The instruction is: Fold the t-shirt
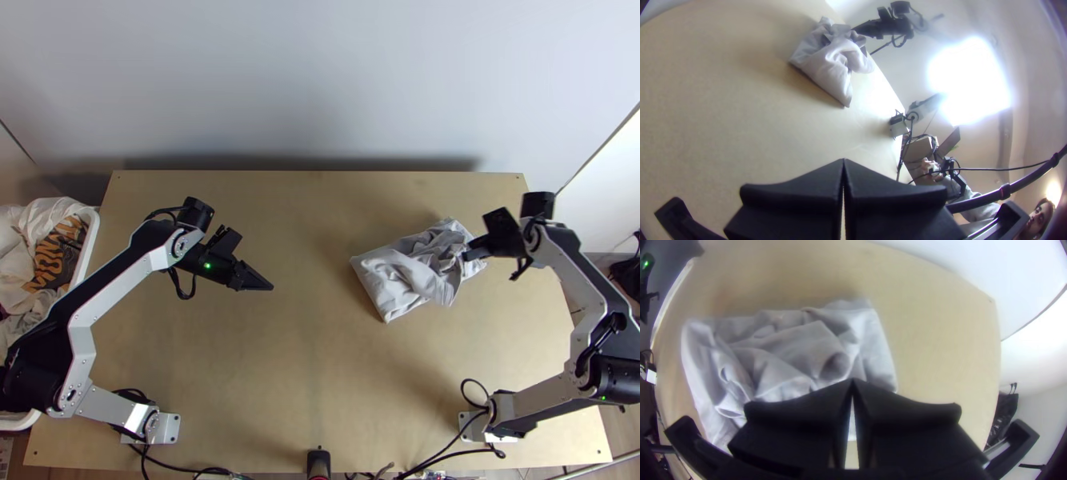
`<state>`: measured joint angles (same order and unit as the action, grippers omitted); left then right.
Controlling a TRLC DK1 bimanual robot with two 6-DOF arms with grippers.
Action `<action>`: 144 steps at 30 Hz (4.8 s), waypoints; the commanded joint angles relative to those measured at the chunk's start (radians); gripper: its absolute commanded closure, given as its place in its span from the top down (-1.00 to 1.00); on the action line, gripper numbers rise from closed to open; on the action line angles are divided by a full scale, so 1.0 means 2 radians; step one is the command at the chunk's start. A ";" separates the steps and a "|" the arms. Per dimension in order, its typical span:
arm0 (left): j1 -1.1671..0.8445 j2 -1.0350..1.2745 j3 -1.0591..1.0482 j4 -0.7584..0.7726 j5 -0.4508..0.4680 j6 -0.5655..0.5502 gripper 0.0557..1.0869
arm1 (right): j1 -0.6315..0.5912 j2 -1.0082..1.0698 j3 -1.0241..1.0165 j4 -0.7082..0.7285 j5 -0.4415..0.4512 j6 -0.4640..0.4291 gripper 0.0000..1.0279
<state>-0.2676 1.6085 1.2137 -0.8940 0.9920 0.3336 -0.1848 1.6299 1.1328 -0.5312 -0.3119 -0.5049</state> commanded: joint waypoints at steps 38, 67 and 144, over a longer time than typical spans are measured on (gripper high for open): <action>0.106 -0.027 -0.004 -0.085 -0.002 0.069 -0.93 | 0.115 -0.187 -0.184 -0.340 -0.115 0.022 0.91; 0.149 -0.052 0.063 -0.172 -0.045 0.092 -0.93 | 0.058 -0.010 -0.122 -0.060 -0.149 0.234 0.89; 0.217 -0.075 -0.002 -0.161 -0.038 0.114 -0.93 | -0.066 0.271 0.305 -0.055 0.025 -0.050 -0.94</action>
<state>0.1604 1.4628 1.2430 -1.2205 0.9150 0.5549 -0.3378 2.1151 1.6928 -0.6506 -0.2615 -0.5621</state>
